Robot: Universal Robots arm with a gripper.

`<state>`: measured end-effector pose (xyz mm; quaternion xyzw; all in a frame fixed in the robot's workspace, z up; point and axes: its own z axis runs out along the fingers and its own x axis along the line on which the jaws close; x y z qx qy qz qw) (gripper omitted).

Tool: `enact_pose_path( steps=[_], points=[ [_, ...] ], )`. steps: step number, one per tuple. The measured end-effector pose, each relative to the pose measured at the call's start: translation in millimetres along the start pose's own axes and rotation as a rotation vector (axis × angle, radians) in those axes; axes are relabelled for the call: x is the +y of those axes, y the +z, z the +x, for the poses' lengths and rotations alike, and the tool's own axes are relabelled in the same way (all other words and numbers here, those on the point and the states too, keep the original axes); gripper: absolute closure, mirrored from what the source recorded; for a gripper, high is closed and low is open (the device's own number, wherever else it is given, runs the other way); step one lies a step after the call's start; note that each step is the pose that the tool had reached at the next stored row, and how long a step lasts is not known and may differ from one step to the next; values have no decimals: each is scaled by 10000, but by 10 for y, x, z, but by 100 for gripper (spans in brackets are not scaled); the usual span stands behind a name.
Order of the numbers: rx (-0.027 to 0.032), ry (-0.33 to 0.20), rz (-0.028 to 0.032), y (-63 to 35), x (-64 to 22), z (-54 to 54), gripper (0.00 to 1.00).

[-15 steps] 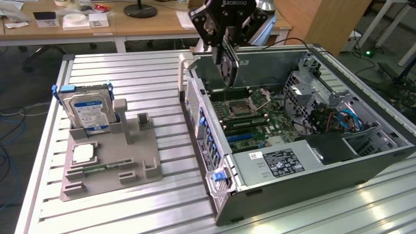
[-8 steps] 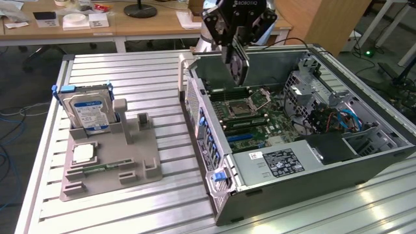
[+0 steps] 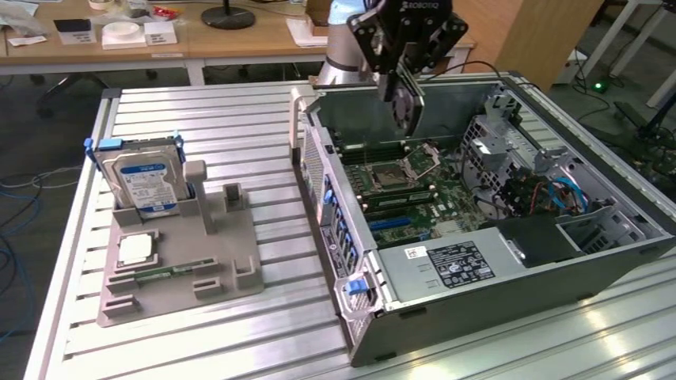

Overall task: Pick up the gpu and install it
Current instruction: 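Pick up the gpu and move the gpu toward the slot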

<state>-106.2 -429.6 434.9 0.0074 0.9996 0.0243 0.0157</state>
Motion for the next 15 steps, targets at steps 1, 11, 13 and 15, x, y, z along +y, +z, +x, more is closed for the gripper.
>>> enact_pose_path(
  steps=[1,11,13,15],
  points=[
    [0,0,0,3,2,-36,72],
    [-4,0,1,35,18,-444,72],
    [-4,2,0,44,23,-567,72],
    [-4,0,2,50,32,-647,72]
  ],
)
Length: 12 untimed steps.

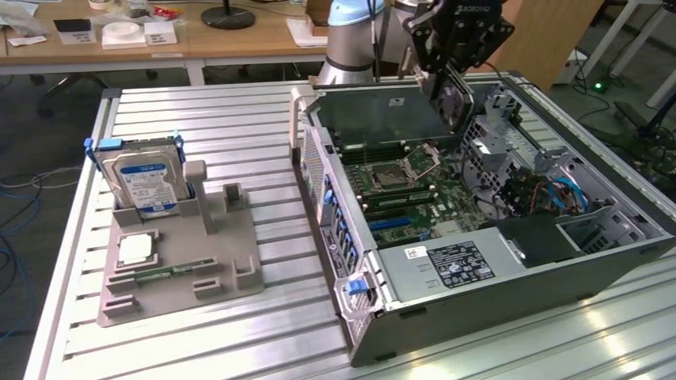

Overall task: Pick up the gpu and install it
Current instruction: 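Pick up the gpu and move the gpu toward the slot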

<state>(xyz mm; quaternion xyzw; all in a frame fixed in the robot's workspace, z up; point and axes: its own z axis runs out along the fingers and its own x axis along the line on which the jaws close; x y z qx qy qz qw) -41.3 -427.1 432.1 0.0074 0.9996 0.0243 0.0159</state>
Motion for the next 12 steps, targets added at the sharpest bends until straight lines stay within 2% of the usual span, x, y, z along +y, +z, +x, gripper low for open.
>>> enact_pose_path(
  steps=[6,10,12],
  points=[
    [-1,-2,74,15,50,-162,72],
    [10,-2,78,22,69,-302,72],
    [47,1,79,26,78,-371,72]
  ],
)
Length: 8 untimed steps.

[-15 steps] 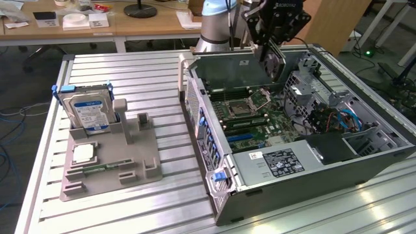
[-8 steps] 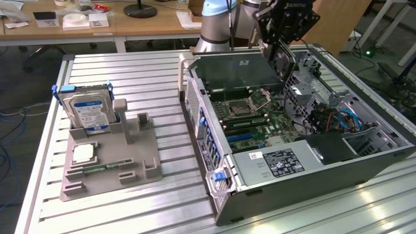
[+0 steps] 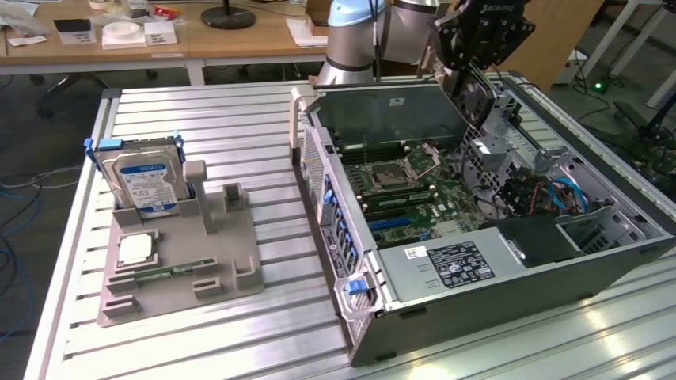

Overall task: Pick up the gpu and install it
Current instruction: 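Pick up the gpu and move the gpu toward the slot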

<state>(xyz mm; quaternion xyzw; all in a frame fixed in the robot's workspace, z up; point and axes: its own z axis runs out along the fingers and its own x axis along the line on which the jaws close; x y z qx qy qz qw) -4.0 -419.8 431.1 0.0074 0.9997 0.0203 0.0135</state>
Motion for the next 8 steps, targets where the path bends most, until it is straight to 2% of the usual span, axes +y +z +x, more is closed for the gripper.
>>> enact_pose_path(
  steps=[5,8],
  points=[
    [119,3,0,9,16,-158,72],
    [121,3,4,8,18,-162,72]
  ],
)
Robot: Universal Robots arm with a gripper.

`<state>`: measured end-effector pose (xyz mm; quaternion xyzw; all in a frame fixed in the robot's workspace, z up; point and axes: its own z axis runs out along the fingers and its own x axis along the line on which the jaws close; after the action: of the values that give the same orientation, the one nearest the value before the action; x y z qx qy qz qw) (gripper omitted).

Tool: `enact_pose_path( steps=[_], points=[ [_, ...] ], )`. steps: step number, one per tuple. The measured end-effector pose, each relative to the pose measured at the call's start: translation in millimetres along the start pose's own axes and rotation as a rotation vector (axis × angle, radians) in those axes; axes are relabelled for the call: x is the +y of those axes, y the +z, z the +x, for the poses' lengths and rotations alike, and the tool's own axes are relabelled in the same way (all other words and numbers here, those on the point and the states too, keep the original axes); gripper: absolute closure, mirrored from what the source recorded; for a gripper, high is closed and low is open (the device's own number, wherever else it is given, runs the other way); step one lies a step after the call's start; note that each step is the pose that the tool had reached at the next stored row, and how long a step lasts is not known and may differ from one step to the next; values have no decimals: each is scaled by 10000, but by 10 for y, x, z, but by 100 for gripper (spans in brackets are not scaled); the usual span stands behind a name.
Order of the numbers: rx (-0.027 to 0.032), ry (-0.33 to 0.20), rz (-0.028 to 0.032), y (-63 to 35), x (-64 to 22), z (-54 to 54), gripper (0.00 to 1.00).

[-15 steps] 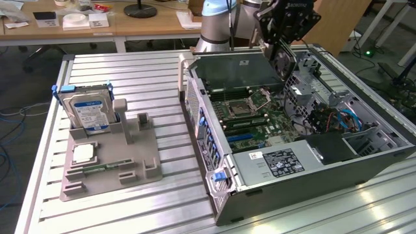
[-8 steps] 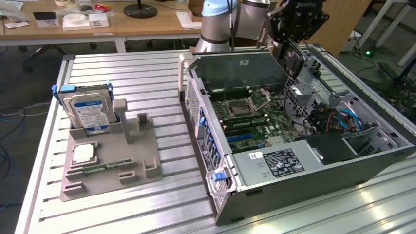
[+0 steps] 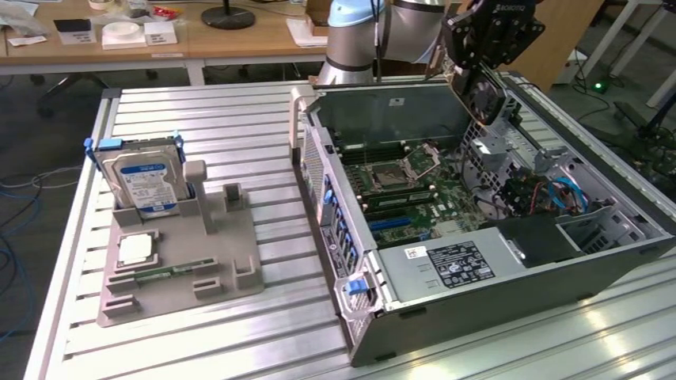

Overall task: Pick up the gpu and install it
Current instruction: 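Pick up the gpu and move the gpu toward the slot, then insert the gpu into the slot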

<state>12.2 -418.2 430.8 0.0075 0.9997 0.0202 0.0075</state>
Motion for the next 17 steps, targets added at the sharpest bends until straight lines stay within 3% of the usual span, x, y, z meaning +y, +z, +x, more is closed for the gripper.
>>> enact_pose_path(
  steps=[13,17],
  points=[
    [-1,-10,12,0,7,0,72],
    [15,-404,6,1,8,1,72]
  ],
)
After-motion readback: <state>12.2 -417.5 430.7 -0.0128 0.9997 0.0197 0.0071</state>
